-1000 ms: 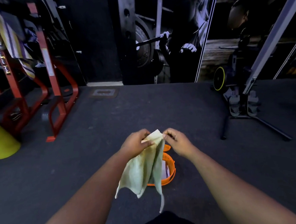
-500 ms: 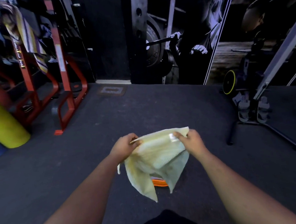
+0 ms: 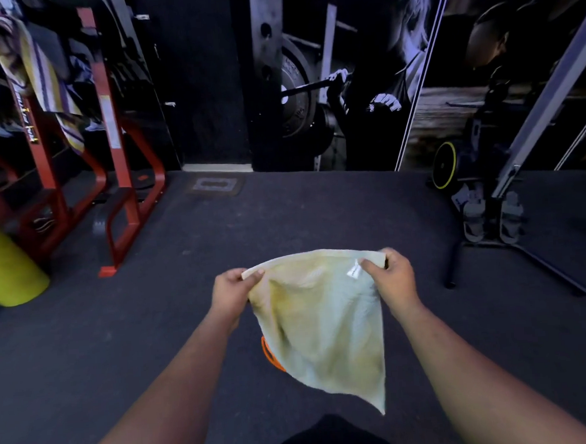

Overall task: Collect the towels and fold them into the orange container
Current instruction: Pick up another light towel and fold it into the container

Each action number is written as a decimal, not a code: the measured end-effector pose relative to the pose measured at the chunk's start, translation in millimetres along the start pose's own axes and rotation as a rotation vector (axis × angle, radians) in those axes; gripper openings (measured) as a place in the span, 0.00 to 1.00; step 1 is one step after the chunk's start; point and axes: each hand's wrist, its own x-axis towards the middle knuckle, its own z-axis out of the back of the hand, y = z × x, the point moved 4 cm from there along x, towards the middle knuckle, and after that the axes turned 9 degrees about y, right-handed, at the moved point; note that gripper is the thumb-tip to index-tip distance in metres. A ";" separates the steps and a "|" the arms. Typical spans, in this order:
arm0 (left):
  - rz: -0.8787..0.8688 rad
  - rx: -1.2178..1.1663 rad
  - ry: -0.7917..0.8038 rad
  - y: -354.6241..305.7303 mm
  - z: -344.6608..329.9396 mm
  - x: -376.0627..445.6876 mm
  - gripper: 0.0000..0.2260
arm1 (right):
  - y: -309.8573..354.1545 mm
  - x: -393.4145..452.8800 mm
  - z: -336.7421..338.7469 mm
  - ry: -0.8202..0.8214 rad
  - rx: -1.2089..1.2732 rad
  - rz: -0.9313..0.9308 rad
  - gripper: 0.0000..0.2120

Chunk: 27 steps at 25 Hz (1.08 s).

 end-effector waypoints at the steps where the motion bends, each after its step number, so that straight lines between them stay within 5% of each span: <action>1: 0.007 -0.067 0.039 -0.9 -13.6 0.3 0.09 | 1.4 -2.2 -10.0 0.039 0.039 0.011 0.12; 7: 0.018 -0.175 0.233 -6.9 -67.9 -13.6 0.05 | 9.8 -12.9 -67.4 0.377 0.118 0.040 0.06; 12: -0.038 -0.122 0.162 -8.6 -70.2 -17.1 0.03 | 18.9 -15.5 -87.1 0.309 0.231 -0.057 0.06; 20: -0.116 -0.216 0.194 -10.3 -63.7 -18.6 0.07 | 33.7 -21.5 -115.9 0.611 0.393 -0.125 0.08; 27: -0.145 -0.206 0.241 -17.1 -60.8 -17.5 0.08 | 41.4 -10.7 -119.1 0.563 0.359 -0.091 0.01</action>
